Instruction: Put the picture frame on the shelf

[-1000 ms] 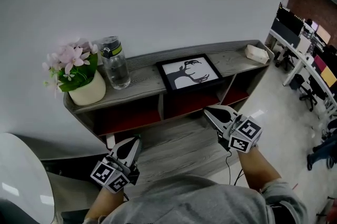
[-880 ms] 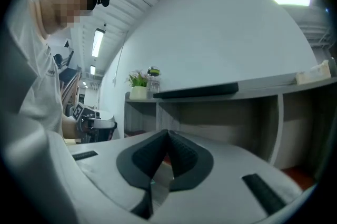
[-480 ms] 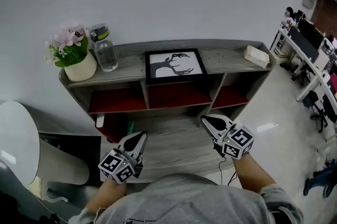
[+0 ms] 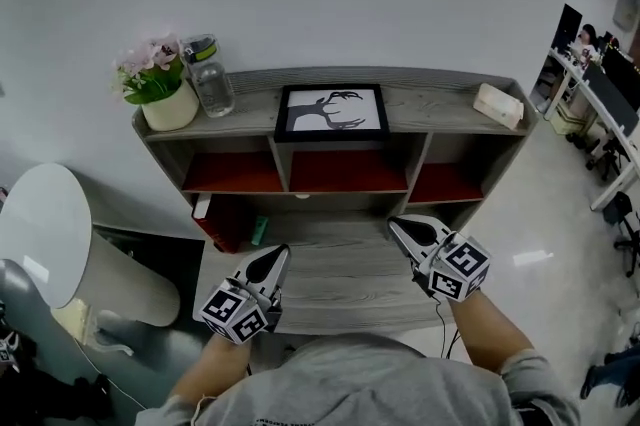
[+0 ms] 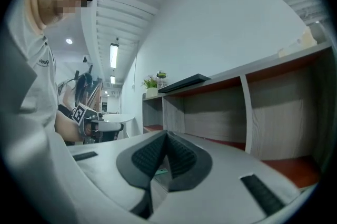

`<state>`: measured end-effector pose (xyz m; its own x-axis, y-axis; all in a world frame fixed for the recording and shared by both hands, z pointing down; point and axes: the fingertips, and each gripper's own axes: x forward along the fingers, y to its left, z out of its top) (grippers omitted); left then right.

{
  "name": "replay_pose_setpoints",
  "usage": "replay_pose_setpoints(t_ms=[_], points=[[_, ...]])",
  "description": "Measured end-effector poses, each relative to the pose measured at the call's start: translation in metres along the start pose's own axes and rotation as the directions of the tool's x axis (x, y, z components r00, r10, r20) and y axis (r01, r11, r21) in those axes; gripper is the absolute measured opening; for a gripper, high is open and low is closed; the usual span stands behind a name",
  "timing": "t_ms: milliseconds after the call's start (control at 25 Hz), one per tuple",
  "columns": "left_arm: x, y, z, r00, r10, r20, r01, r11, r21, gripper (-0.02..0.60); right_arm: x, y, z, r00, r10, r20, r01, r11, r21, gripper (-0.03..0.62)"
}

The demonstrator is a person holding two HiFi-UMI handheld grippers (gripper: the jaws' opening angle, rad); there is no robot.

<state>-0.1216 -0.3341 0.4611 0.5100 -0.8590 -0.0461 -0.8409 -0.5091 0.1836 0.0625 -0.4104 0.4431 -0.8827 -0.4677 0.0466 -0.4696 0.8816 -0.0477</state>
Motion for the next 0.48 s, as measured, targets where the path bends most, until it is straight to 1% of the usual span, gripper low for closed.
replay_pose_setpoints(t_ms=[80, 200, 360, 480], points=[[-0.005, 0.006, -0.001, 1.000, -0.013, 0.001, 0.013, 1.000, -0.003, 0.029, 0.002, 0.005, -0.001, 1.000, -0.009, 0.004, 0.008, 1.000, 0.006, 0.006], [-0.011, 0.013, -0.001, 0.999, -0.043, -0.006, 0.043, 0.999, -0.002, 0.028, 0.003, 0.010, -0.004, 0.999, -0.035, 0.008, 0.035, 0.999, 0.040, 0.006], [-0.014, 0.026, 0.009, 0.998, -0.069, -0.012, 0.069, 0.997, 0.023, 0.028, 0.011, 0.016, -0.001, 0.998, -0.055, 0.029, 0.053, 0.996, 0.074, 0.006], [-0.014, 0.027, 0.014, 0.997, -0.080, -0.011, 0.080, 0.996, 0.025, 0.029, 0.009, 0.017, 0.001, 0.997, -0.063, 0.046, 0.059, 0.995, 0.080, 0.005]])
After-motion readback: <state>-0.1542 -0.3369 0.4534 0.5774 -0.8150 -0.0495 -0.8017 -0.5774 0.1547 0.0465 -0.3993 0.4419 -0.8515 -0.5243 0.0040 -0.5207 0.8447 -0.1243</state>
